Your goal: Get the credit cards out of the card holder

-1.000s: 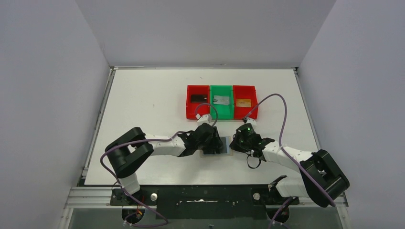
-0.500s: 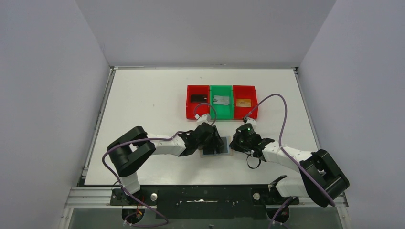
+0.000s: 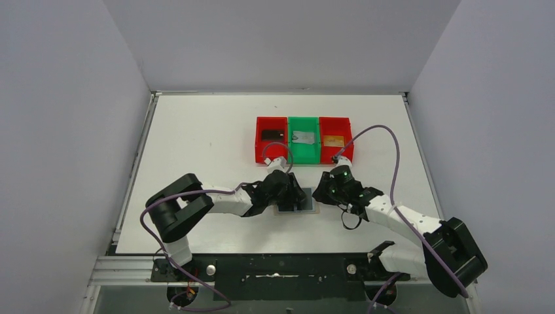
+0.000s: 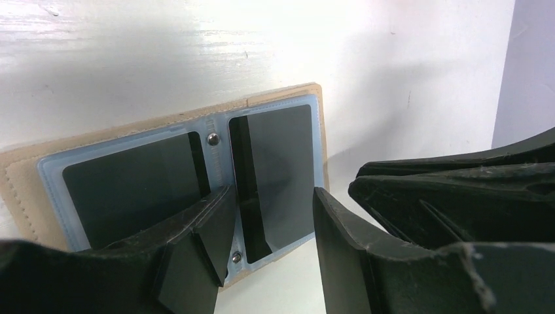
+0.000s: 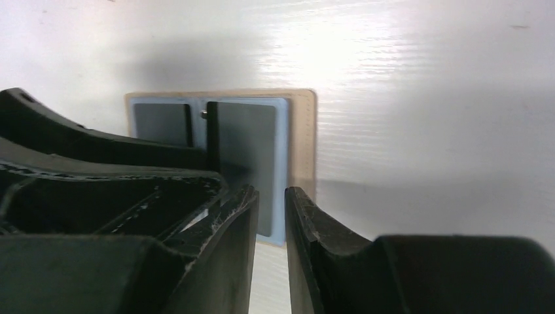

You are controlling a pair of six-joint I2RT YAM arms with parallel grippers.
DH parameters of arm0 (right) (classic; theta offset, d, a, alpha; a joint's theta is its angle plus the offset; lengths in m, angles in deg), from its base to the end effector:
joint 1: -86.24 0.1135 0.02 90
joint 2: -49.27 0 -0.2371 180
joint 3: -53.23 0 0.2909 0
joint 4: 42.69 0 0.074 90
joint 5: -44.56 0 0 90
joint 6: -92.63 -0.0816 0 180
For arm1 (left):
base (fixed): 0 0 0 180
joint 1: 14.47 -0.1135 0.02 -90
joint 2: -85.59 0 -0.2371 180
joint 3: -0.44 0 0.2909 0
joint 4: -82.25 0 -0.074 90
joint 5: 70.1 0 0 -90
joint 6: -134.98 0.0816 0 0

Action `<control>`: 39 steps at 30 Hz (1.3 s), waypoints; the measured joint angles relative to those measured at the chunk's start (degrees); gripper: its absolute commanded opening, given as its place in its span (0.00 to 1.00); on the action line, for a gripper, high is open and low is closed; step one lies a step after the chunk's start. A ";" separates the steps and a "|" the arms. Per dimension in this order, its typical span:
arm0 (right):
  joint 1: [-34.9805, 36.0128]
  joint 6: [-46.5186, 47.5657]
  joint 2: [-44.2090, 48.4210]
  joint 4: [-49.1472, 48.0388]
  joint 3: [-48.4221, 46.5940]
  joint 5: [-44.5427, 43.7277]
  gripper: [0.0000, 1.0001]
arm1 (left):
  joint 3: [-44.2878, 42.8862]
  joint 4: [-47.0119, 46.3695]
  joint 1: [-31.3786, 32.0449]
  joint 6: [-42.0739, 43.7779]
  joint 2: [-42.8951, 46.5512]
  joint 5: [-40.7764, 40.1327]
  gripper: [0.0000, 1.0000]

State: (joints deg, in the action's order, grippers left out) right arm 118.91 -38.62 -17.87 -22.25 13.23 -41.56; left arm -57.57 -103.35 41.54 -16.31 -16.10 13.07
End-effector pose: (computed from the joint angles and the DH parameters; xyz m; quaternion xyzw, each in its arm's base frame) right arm 0.2425 0.1621 0.0845 0.0575 0.9300 0.2426 0.2699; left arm 0.2319 -0.3266 0.0492 -0.0674 0.8953 -0.3453 0.2731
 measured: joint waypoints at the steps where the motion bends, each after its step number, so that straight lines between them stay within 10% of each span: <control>1: 0.00 0.15 -0.07 -0.52 -0.31 0.76 0.22 | 0.31 -0.61 -0.11 -0.02 0.02 0.11 0.47; 20: -2.25 -3.63 -9.90 -14.03 2.78 8.66 0.18 | 4.96 -6.75 -1.40 -2.21 1.22 1.73 0.46; 31: -3.06 -5.86 -11.41 -19.87 4.46 9.97 0.18 | 10.64 -15.47 -2.23 -6.01 0.74 1.75 0.16; 39: -3.41 -5.90 -11.37 -20.26 4.72 10.49 0.18 | 11.78 -17.49 -2.36 -6.49 0.42 1.81 0.12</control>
State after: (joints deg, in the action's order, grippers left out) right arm 115.50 -44.52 -29.23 -42.51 17.95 -31.07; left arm -45.79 -120.83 39.18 -22.81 -15.69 14.88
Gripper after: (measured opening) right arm 0.181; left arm 0.124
